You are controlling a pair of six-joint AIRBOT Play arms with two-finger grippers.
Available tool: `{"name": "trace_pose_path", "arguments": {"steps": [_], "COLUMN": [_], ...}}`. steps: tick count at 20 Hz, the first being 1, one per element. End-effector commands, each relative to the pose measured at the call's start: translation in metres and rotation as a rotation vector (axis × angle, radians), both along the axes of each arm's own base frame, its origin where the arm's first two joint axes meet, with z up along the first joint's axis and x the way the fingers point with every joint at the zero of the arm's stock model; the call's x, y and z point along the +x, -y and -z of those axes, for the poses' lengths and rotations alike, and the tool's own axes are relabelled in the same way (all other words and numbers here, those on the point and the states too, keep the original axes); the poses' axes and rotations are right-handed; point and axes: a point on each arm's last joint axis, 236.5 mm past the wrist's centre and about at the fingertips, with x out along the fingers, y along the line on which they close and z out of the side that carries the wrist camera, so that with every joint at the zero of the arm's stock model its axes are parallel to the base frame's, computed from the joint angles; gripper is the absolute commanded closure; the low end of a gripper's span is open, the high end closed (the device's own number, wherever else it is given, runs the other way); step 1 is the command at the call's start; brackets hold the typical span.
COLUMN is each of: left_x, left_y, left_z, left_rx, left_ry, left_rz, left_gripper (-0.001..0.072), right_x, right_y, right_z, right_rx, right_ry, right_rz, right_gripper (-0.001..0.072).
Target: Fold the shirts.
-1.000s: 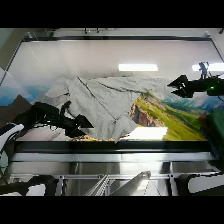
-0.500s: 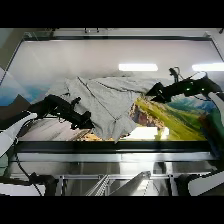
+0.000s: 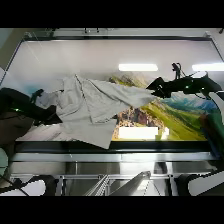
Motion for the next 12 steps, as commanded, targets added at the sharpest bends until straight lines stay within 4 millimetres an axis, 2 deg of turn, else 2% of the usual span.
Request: {"name": "trace_pose_path", "arguments": {"steps": [1,2,4,6,10,12], "left_x": [-0.003,-0.003,-0.003,-0.004,-0.005,-0.005], "left_y": [-0.049,-0.049,-0.044,-0.037,-0.029,-0.028], "left_z": [-0.002,-0.002,-0.002,-0.002,-0.003,-0.003], "left_rx": [0.048,0.048,0.049,0.048,0.043,0.042], "left_ry": [0.027,0.029,0.030,0.031,0.025,0.026], "left_rz": [-0.083,-0.079,-0.057,-0.029,0.002,0.002], "left_gripper": [0.0684,0.0684,0.0684,0.0684,0.0684,0.0684], "right_x": [0.016,0.014,0.005,-0.015,-0.062,-0.072], "right_y": [0.036,0.036,0.033,0.030,0.055,0.051], "right_z": [-0.005,-0.001,0.013,0.029,0.057,0.063], "right_rx": [0.024,0.021,-0.009,-0.041,-0.174,-0.185], "right_ry": [0.015,-0.001,-0.038,-0.102,-0.273,-0.295], "right_rz": [0.114,0.113,0.077,0.009,-0.088,-0.118], "right_gripper": [0.0161,0.0163,0.0221,0.0221,0.0221,0.0230]}}
